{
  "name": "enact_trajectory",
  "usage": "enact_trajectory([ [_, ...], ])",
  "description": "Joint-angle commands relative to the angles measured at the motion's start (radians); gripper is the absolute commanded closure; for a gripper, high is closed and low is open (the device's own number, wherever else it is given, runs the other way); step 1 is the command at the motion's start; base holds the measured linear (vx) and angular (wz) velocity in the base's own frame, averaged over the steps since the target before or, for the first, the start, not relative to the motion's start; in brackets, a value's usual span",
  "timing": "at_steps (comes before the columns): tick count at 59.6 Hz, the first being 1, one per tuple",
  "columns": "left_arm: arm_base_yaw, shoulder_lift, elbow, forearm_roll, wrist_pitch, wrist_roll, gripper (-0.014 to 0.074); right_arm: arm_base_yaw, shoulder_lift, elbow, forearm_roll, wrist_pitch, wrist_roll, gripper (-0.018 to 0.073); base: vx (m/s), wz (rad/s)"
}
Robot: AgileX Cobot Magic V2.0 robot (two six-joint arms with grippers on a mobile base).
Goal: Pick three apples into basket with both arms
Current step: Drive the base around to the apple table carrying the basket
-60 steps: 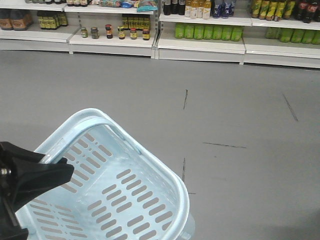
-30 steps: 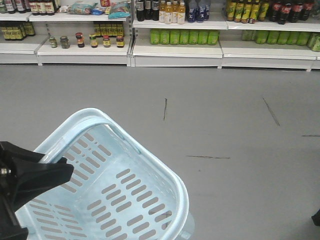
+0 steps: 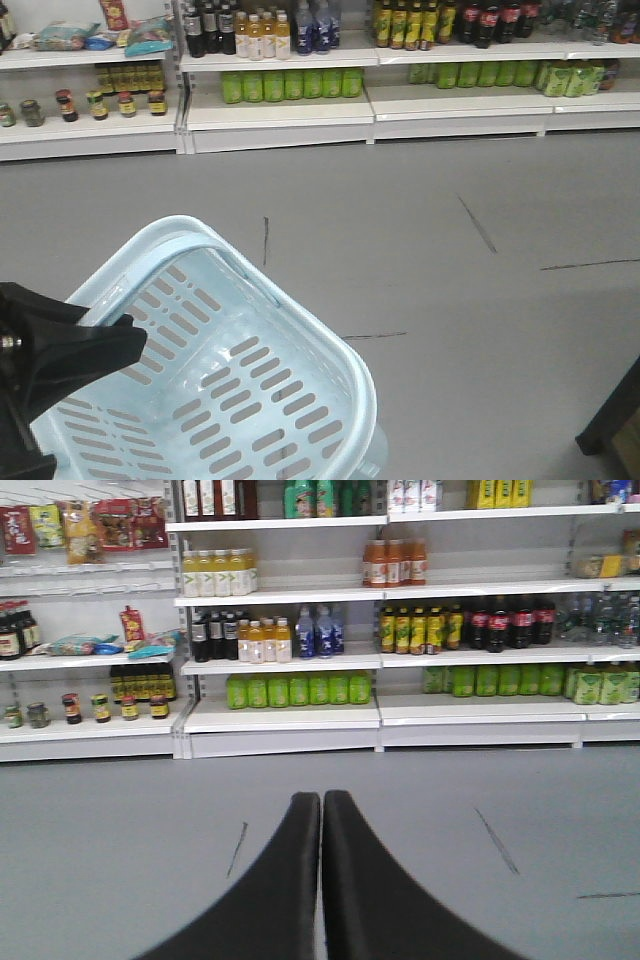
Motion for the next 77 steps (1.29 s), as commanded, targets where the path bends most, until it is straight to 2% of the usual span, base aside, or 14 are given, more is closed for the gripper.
enact_trajectory([
  [1,-0.004,-0.011,-0.031,-0.037,-0.082,-0.003,0.0602,-0.008,-0.012,0.014,-0.002,-0.072,-0.002,0.0567,0.25,-0.43],
  [77,-0.004,-0.011,-0.031,-0.037,-0.082,-0.003,0.0602,-0.008,-0.012,0.014,-0.002,-0.072,-0.002,0.0567,0.17,-0.64],
])
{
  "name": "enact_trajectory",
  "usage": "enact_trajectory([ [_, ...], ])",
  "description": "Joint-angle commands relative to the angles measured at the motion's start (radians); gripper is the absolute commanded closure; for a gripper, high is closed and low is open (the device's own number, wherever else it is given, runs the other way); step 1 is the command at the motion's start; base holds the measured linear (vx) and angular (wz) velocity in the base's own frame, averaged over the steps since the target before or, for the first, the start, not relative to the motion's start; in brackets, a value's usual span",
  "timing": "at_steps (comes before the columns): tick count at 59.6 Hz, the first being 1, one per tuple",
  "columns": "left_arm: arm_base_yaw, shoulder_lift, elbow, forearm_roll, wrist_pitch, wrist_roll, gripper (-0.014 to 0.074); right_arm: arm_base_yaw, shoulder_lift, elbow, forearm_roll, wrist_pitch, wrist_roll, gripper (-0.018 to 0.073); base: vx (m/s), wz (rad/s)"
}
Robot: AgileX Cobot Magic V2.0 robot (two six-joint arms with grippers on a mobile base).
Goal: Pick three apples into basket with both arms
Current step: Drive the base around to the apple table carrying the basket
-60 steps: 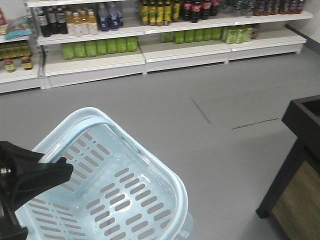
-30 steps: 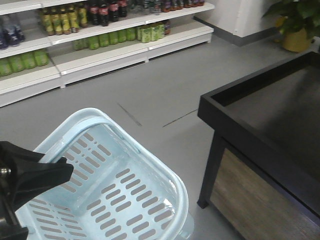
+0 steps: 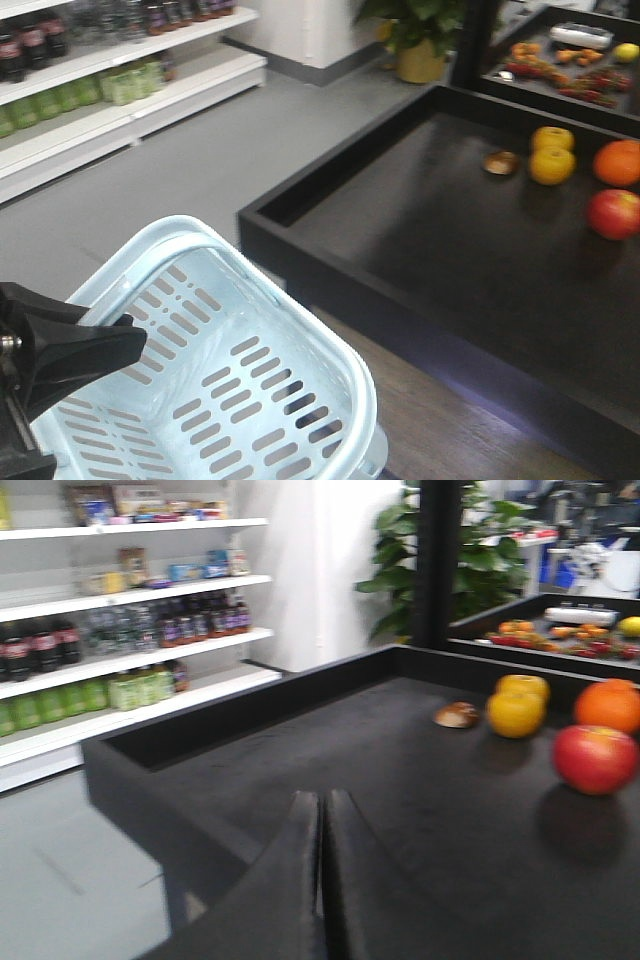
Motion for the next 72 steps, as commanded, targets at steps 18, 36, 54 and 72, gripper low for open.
enact_trajectory([
  [18,-0.004,-0.011,-0.031,-0.038,-0.082,-0.003,0.0602,-0.008,-0.012,0.014,-0.002,-0.072,-0.002,0.0567,0.13,-0.60],
  [36,-0.004,-0.011,-0.031,-0.038,-0.082,-0.003,0.0602,-0.008,-0.012,0.014,-0.002,-0.072,-0.002,0.0567,0.09,-0.41],
  [54,-0.004,-0.011,-0.031,-0.038,-0.082,-0.003,0.0602,-0.008,-0.012,0.014,-0.002,-0.072,-0.002,0.0567,0.05,-0.26],
  [72,-0.004,-0.011,-0.031,-0.038,-0.082,-0.003,0.0602,-0.008,-0.012,0.014,-0.002,-0.072,-0.002,0.0567,0.03,-0.24],
])
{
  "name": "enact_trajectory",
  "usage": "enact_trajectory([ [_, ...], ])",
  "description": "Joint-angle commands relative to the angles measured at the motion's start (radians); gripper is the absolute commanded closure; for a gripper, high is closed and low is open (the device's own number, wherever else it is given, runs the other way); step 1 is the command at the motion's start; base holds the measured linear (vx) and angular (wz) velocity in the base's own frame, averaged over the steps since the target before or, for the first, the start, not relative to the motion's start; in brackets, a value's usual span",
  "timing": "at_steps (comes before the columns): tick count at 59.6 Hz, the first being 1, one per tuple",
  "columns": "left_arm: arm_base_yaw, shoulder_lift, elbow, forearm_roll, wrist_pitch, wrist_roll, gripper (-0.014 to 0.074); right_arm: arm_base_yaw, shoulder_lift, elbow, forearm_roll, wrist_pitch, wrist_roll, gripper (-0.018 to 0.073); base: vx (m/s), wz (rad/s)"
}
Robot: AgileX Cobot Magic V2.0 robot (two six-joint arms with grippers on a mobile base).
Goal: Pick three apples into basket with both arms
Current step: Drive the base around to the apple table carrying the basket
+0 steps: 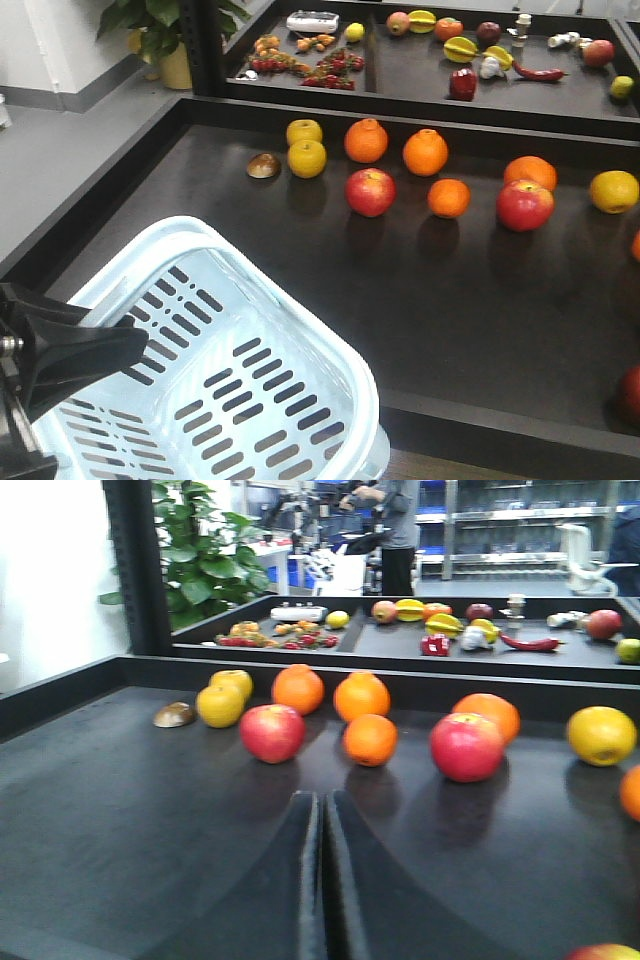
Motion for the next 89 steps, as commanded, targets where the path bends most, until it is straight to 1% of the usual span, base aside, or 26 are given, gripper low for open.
enact_trajectory([
  [1,-0.004,-0.011,-0.031,-0.037,-0.082,-0.003,0.0602,-0.008,-0.012,0.014,-0.002,-0.072,-0.002,0.0567,0.02,-0.25],
  [50,-0.004,-0.011,-0.031,-0.037,-0.082,-0.003,0.0602,-0.008,-0.012,0.014,-0.002,-0.072,-0.002,0.0567,0.02,-0.22],
  [89,-0.004,-0.011,-0.031,-0.037,-0.082,-0.003,0.0602,-0.008,-0.012,0.014,-0.002,-0.072,-0.002,0.0567,0.02,-0.08],
])
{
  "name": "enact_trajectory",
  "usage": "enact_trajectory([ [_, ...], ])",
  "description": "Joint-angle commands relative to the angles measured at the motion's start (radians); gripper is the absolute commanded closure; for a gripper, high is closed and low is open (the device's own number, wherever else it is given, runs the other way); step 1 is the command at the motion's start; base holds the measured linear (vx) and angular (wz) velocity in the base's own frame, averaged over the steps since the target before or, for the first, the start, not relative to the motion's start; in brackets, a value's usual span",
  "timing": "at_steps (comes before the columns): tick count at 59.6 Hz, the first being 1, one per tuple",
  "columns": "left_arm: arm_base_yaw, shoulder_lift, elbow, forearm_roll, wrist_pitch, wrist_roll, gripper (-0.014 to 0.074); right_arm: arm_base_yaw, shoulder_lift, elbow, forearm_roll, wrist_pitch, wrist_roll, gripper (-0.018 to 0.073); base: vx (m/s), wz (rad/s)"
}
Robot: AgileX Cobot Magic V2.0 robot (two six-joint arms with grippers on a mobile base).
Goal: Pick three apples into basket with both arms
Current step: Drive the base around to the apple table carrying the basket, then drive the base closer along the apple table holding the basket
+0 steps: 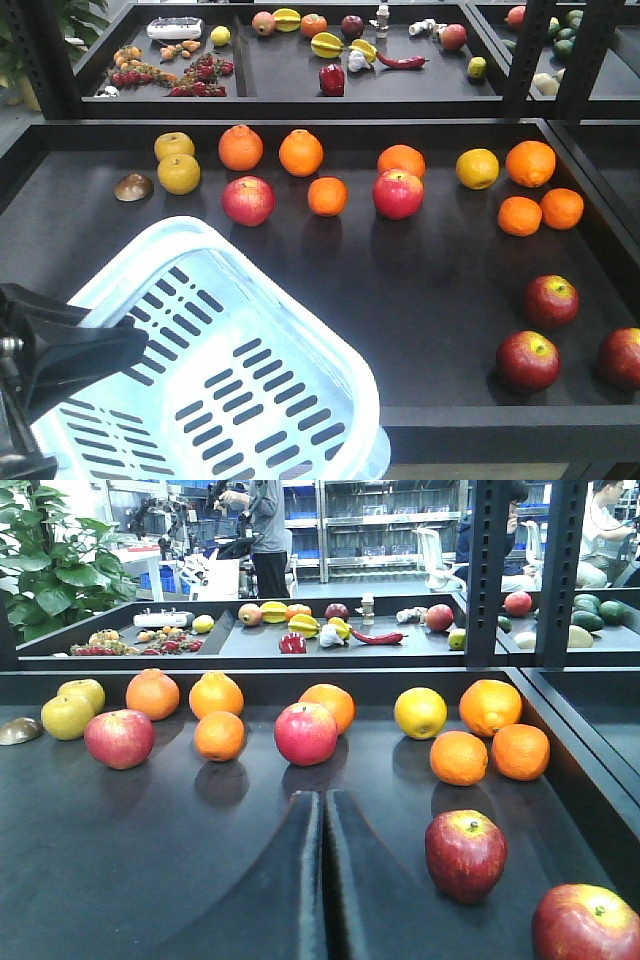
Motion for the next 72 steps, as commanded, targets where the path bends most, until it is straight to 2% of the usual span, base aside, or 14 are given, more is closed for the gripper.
enact_trajectory([
  [1,-0.004,-0.011,-0.031,-0.037,-0.082,-0.003,0.0602,-0.008,-0.012,0.014,-0.002,-0.072,-0.002,0.0567,0.03,0.01],
  [72,-0.004,-0.011,-0.031,-0.037,-0.082,-0.003,0.0602,-0.008,-0.012,0.014,-0.002,-0.072,-0.002,0.0567,0.07,-0.03],
])
